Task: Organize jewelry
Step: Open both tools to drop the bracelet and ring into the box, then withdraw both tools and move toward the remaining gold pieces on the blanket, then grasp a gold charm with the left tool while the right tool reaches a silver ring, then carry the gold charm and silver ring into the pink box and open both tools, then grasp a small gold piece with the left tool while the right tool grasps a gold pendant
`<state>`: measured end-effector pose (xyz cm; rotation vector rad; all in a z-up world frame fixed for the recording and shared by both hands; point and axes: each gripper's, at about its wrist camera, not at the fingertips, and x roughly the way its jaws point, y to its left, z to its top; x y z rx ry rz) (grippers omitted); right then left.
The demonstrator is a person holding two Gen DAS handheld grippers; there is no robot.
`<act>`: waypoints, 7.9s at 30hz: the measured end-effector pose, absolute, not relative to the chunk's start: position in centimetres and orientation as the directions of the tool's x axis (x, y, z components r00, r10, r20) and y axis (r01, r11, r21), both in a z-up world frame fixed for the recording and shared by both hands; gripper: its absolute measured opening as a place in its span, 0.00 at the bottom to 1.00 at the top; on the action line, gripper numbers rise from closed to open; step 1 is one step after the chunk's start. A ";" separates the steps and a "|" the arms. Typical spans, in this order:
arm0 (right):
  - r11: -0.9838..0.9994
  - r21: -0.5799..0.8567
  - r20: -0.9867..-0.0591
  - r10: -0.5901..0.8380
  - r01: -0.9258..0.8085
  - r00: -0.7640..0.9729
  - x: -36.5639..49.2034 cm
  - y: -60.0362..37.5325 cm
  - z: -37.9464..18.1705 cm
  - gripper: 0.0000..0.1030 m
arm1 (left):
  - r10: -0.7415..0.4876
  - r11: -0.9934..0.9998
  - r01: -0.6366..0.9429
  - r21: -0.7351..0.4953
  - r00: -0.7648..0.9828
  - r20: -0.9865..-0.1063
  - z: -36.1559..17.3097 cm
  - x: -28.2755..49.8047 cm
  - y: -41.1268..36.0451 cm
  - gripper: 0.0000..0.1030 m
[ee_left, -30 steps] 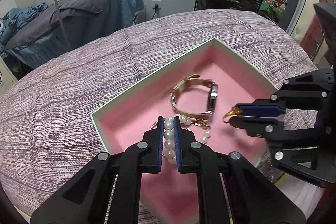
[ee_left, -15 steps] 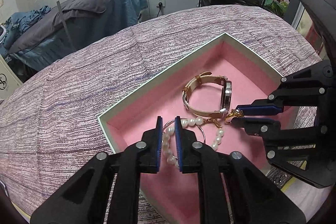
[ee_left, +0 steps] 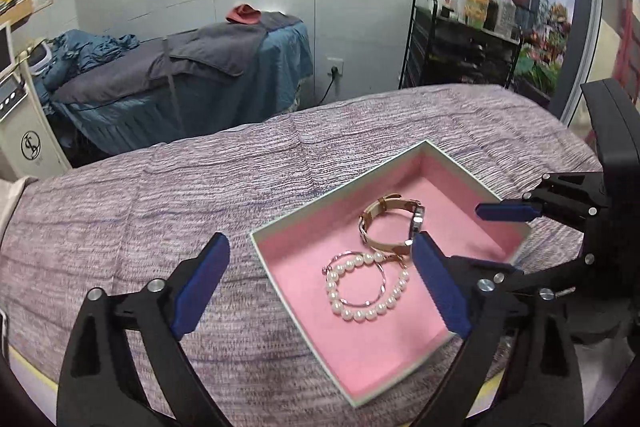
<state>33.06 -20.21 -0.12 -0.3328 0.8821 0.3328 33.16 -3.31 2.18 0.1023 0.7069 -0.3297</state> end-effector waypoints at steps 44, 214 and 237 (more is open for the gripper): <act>0.932 0.090 -0.665 0.318 -0.351 0.676 18.1 -25.7 -1.7 0.91 | -0.292 0.935 0.354 -0.032 0.712 -0.638 -3.5 13.9 -3.1 0.94; 0.924 -0.029 -0.732 0.240 -0.381 0.638 30.5 -22.6 1.2 0.62 | -0.411 0.911 0.300 -0.282 0.640 -0.649 1.6 29.9 -1.5 0.89; 0.945 -0.073 -0.756 0.157 -0.320 0.635 23.0 -25.8 -2.9 0.67 | -0.282 0.948 0.299 -0.109 0.630 -0.724 -5.0 18.8 -3.2 0.77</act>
